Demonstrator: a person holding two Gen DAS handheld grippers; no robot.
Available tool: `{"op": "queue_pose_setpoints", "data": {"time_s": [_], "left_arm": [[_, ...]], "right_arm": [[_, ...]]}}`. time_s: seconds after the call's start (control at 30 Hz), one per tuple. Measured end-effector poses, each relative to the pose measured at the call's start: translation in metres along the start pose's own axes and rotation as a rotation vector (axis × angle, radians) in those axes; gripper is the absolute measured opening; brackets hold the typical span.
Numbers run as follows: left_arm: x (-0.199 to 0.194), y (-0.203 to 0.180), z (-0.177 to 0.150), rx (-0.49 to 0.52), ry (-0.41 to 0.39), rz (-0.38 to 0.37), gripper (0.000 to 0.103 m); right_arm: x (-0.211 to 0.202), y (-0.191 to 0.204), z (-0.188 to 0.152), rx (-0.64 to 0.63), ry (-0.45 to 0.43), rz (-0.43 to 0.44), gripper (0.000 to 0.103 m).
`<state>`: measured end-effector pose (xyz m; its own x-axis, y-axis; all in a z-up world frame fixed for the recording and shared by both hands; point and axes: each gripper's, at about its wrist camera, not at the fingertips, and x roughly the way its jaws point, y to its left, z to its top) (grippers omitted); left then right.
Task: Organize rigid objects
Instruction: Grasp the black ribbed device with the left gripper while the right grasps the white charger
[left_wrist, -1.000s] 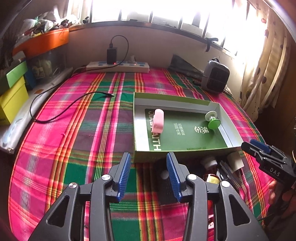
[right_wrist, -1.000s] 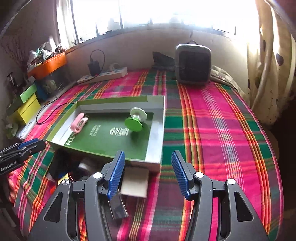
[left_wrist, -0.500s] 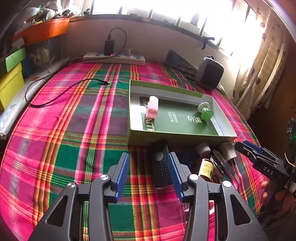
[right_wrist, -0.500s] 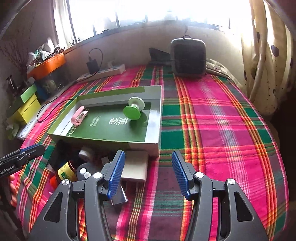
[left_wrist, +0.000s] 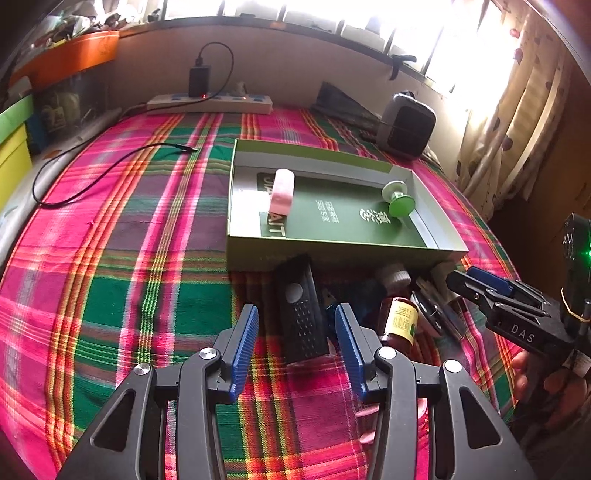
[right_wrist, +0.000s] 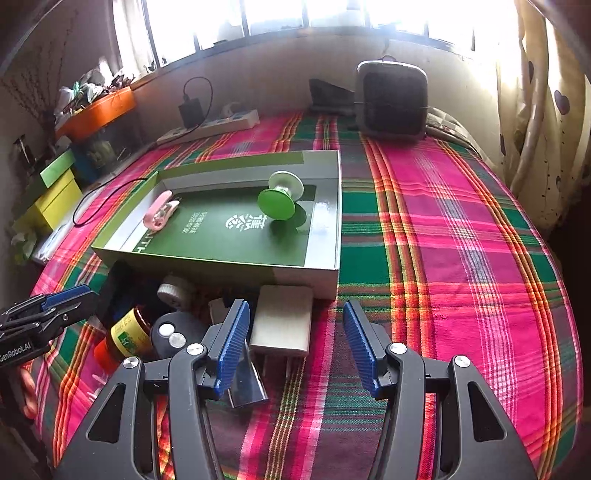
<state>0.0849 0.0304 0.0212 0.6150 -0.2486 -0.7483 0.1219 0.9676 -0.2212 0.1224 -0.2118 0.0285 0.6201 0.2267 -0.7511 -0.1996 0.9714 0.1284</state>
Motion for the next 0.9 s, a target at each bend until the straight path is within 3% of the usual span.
{"op": "queue_pose_setpoints", "data": {"time_s": [0.9], "left_arm": [[0.017, 0.006, 0.004, -0.002, 0.038, 0.049, 0.043]], "right_arm": [[0.009, -0.017, -0.002, 0.030, 0.045, -0.059, 0.054]]}}
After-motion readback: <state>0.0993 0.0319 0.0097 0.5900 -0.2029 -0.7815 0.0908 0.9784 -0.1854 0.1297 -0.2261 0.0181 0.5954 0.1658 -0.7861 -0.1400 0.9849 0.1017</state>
